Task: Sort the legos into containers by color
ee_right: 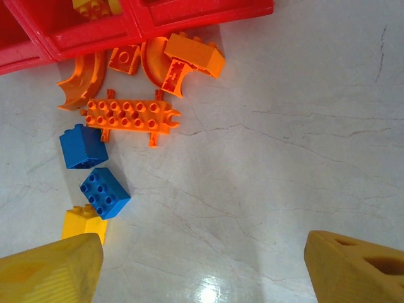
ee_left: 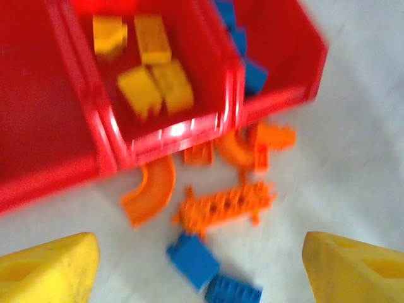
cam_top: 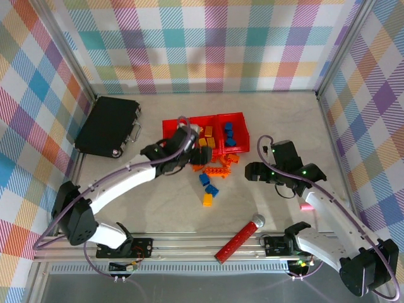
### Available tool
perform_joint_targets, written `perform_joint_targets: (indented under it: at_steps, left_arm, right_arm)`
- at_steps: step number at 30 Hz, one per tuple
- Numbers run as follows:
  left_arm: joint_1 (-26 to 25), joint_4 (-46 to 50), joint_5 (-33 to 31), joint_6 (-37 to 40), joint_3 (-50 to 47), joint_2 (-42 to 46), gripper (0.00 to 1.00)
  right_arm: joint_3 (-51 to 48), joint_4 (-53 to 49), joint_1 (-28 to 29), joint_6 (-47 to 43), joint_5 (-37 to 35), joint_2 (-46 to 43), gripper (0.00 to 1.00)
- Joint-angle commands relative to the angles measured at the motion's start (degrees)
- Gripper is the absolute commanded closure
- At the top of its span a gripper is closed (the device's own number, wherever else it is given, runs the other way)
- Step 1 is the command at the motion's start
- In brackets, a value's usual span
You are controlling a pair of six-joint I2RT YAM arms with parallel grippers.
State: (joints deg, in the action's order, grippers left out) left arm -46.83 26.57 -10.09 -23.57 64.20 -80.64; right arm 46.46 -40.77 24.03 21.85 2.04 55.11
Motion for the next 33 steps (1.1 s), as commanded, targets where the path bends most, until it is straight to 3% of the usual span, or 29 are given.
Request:
perform_joint_targets:
  at_steps: [1, 4, 14, 33]
  left_arm:
    - [-4.26, 5.93, -3.3, -2.9, -4.25, 4.69, 0.08]
    - [-8.62, 7.72, -4.3, -6.08, -6.94, 7.29, 0.0]
    - [-17.33, 10.83, -6.13, -11.5, -7.26, 2.23, 0.03]
    - [-19.16, 10.52, -1.44, -19.29, -1.41, -13.84, 0.07]
  right_arm:
    - [0.79, 1.32, 0.05, -0.09, -1.63, 1.2, 0.14]
    - [0.91, 1.89, -0.29, -0.62, -2.22, 1.84, 0.12]
    - [-0.56, 2.63, -0.84, 0.66, -3.23, 0.62, 0.11]
    - [-3.23, 2.2, -0.83, 1.06, -3.12, -2.36, 0.11]
